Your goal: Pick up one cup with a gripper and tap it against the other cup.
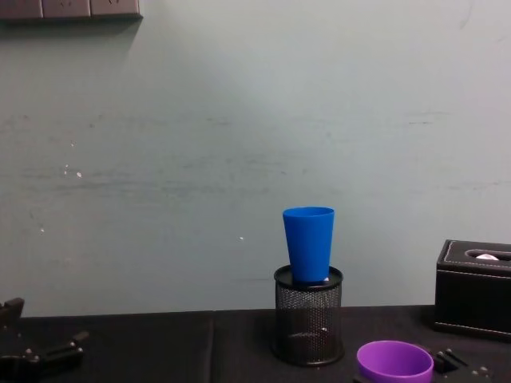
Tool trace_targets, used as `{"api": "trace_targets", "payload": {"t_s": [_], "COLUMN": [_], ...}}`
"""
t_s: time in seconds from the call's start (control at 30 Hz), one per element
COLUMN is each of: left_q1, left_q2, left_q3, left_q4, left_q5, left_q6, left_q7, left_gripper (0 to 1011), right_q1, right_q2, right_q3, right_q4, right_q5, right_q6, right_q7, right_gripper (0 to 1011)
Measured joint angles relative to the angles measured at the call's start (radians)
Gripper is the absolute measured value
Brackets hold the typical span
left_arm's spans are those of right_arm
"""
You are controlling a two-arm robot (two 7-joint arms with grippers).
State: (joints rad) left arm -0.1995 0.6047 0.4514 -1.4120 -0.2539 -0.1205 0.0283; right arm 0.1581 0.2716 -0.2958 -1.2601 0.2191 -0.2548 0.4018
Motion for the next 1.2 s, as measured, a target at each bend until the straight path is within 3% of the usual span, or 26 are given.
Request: {"api": "trace_targets", "payload": {"t_s": [0.47,0.73,1.2], "left_q1": [0.000,0.000,0.000], "left_q2": [0.000,0.000,0.000], "left_q3": [0.000,0.000,0.000], "left_q4": [0.000,0.000,0.000], "left_q5": [0.000,0.000,0.000], "left_q6": [0.000,0.000,0.000], "left_q7": [0.000,0.000,0.000], "left_gripper": [1011,1011,1011], "right_q1": [-0.001,-0.001,-0.001], "right_q2": [0.001,0.001,0.001], "right_q3": [-0.001,-0.001,-0.001], "right_q4": [-0.002,-0.002,-0.003], "right_q5": [0.000,0.001,0.001], "right_q6": [0.000,0.000,0.001], "right_q7": [0.000,0.000,-0.001], "right_gripper": [981,792,731]}}
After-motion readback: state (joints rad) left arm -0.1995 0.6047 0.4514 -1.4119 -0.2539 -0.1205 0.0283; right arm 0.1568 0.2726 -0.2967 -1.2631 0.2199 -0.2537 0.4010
